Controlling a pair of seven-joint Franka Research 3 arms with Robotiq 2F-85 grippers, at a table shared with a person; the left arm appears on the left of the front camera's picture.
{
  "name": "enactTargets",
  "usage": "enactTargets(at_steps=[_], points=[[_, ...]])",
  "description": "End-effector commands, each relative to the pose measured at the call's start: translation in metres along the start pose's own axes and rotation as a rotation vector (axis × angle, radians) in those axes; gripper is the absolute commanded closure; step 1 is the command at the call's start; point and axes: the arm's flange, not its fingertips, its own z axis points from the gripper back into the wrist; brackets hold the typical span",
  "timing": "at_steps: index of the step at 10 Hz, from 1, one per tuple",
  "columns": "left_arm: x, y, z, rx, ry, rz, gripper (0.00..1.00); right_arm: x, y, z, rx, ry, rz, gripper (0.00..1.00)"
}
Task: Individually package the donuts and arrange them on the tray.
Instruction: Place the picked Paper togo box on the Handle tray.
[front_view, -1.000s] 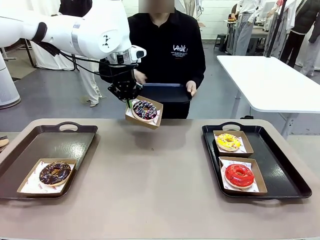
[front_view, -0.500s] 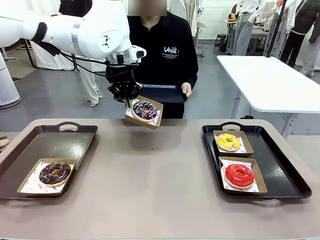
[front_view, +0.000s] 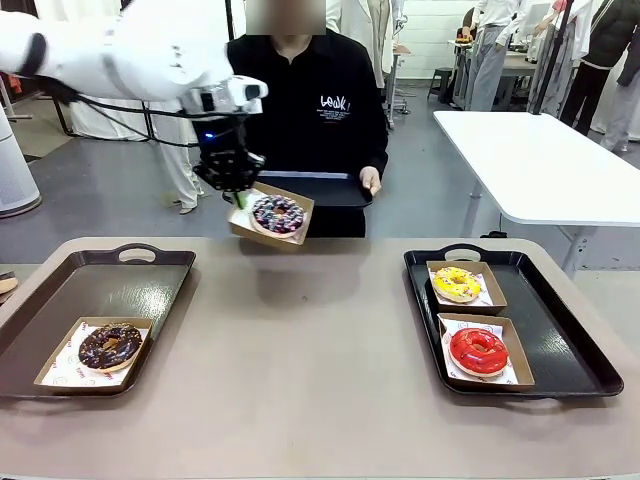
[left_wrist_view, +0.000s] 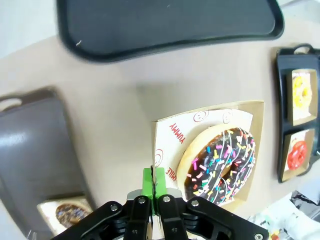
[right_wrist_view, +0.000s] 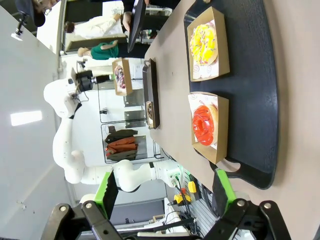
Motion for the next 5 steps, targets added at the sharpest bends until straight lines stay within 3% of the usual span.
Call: enactTargets(at_steps=[1, 3, 5], points=[[-0.054, 0.056, 0.023, 0.024, 0.017, 0.000, 0.99, 0.000, 0.000, 0.000, 0.002, -0.002, -0.001, 0.00], [-0.084, 0.109, 0.029, 0.187, 0.072, 0.080, 0.99, 0.000, 0.000, 0.000, 0.002, -0.002, -0.001, 0.00], [-0.091, 0.154, 0.021, 0.301, 0.151, 0.119, 0.99, 0.000, 0.000, 0.000, 0.002, -0.002, -0.001, 0.00]])
